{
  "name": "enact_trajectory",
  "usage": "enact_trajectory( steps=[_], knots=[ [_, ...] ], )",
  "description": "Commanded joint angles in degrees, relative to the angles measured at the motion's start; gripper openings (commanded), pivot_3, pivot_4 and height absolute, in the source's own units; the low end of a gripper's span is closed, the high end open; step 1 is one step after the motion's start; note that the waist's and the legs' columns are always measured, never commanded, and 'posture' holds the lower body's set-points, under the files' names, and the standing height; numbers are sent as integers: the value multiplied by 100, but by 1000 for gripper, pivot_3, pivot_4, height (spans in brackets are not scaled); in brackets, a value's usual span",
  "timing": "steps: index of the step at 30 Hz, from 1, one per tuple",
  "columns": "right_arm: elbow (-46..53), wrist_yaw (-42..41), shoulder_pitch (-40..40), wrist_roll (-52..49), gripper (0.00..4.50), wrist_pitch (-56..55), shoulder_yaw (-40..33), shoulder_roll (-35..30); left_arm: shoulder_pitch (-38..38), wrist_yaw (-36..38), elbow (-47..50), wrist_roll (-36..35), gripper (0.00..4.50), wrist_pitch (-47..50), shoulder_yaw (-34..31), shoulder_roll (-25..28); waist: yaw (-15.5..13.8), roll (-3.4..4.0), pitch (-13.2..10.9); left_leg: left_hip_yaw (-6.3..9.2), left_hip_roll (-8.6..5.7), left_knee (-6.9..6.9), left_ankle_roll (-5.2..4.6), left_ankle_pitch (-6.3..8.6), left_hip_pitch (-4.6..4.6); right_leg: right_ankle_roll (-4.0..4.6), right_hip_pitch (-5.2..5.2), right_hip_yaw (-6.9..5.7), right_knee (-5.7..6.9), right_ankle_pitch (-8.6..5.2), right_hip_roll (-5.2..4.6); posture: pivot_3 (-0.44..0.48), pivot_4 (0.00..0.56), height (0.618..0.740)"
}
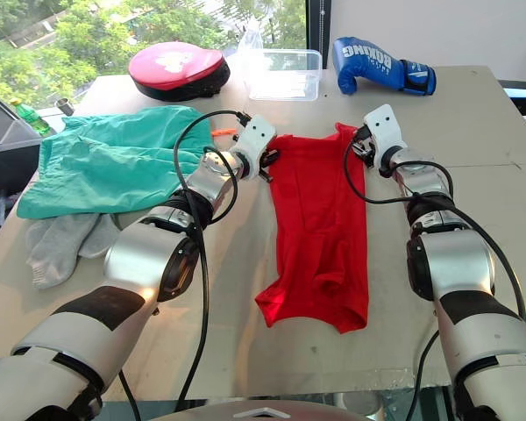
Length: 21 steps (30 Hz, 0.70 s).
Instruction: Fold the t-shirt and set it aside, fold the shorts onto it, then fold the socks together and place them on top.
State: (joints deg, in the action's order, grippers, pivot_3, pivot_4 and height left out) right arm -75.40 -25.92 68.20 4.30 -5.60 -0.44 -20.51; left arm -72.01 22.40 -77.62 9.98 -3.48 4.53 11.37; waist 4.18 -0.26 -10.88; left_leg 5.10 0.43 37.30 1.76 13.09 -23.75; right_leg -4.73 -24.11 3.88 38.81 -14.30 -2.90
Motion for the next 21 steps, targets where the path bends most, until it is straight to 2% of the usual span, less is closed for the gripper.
enact_trajectory(
  steps=[1, 2, 3, 6, 8, 12, 16, 19, 21],
  knots=[
    [237, -302, -66, -30, 4490, -134, -62, -142, -143, 84, 66, 14, 3085, -157, -94, 34, -1, 0, 0, 0, 0, 0, 0, 0, 0, 0, 0, 0, 0, 0, 0, 0, 150, 731],
    [292, -426, -103, -60, 4500, -144, -73, -172, -126, 141, 73, 19, 3314, -170, -90, 59, -1, 0, 0, 0, 0, 0, 0, 0, 0, 0, 0, 0, 0, 0, 0, 0, 150, 731],
    [399, -635, -173, -119, 4500, -144, -95, -218, -92, 219, 88, 42, 3923, -209, -64, 119, 1, 0, 0, 0, 0, 0, 0, 0, 0, 0, 0, 0, 0, 0, 0, 0, 150, 731],
    [967, -1400, -495, -335, 4500, -7, -141, -369, 11, 569, 174, 30, 3923, -356, -45, 310, 10, 0, 0, 0, 0, 0, 0, 0, 0, 0, 0, 0, 0, 0, 0, 0, 150, 731],
    [1729, -1915, -881, -548, 4500, 274, -167, -495, 79, 920, 277, -25, 3923, -474, -54, 443, 17, 0, 0, 1, 0, -1, 0, 0, 0, 0, 0, 0, 0, 0, 0, 0, 150, 731],
    [4322, -2682, -2166, -1294, 4500, 1402, -269, -827, 355, 1789, 731, -152, 3923, -770, -35, 738, 3, 0, 0, 2, 0, 0, 0, 0, -3, -1, 0, -1, 1, -1, 0, 0, 150, 731],
    [6902, -3155, -3665, -2075, 4500, 2529, -396, -1363, 1191, 3262, 2075, -437, 3923, -1362, 112, 1150, -28, 3, 0, 5, 1, 0, 0, 0, -5, -3, 0, -4, 0, -2, 0, 0, 150, 731],
    [8283, -3371, -4748, -2623, 4500, 3044, -647, -1787, 2202, 4402, 3579, -712, 3923, -1831, 366, 1719, -12, 7, -1, 3, 4, 0, 0, 0, -4, -2, 0, -3, 0, -2, 0, 0, 150, 731],
    [8843, -3521, -5381, -2784, 4500, 3082, -743, -2053, 2775, 4934, 4425, -937, 3923, -2004, 493, 2051, -15, 6, -1, 4, 10, -1, -2, 2, 4, -1, 6, -2, 1, -3, 3, 0, 150, 731]
  ],
)
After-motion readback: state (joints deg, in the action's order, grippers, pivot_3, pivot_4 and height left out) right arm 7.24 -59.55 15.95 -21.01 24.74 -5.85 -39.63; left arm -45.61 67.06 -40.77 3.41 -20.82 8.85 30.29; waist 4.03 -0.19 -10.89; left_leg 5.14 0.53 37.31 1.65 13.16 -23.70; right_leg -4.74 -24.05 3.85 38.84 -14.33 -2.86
